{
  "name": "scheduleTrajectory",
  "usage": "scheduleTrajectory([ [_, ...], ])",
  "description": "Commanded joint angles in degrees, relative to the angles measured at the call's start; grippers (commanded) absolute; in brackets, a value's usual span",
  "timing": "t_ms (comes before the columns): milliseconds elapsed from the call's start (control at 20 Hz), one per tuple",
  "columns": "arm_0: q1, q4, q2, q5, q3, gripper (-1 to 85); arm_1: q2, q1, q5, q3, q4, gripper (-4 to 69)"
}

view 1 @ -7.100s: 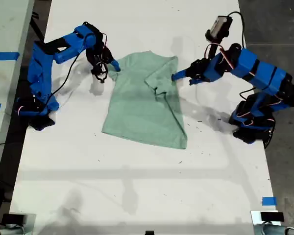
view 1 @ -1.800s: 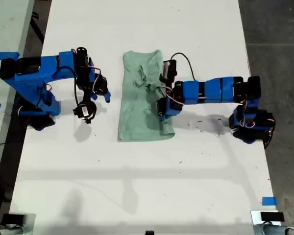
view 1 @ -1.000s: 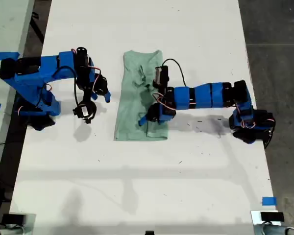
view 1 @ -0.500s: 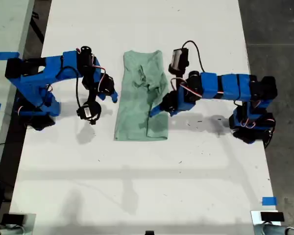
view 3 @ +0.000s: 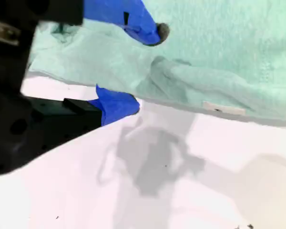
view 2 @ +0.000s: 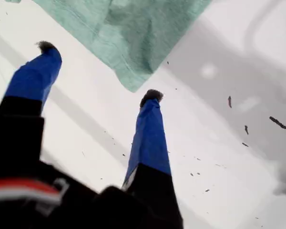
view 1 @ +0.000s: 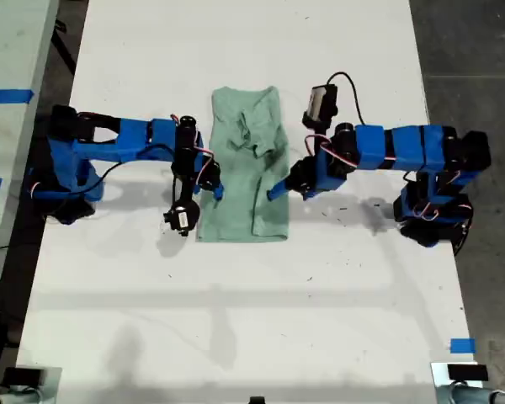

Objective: Fold tshirt

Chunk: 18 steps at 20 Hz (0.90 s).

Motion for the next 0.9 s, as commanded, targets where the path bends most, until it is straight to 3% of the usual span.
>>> scheduleTrajectory([
  [0,1.14,-5.71,-1.93,-2.02,2.55,18.4,4.31,-1.05,0.79,-0.09,-1.58,31.0],
  [100,1.32,-10.81,-2.64,-3.52,7.82,16.2,4.31,-1.49,1.32,0.62,-1.76,30.9],
  [250,1.67,-14.15,-2.20,-4.75,11.34,0.1,4.39,-1.93,1.93,2.46,-3.16,30.9],
  [300,2.02,-14.33,-1.41,-4.75,11.51,0.1,4.39,-2.02,1.93,2.90,-3.78,30.8],
  [450,2.46,-11.34,4.57,-5.45,11.51,0.1,4.39,-2.11,2.29,4.13,-5.27,30.6],
  [700,0.44,-0.97,10.63,-4.66,5.63,1.2,4.39,-2.02,2.02,5.98,-7.65,30.2],
  [850,-0.09,0.97,10.99,-4.66,0.44,0.1,4.39,-2.02,2.02,6.59,-8.09,30.2],
])
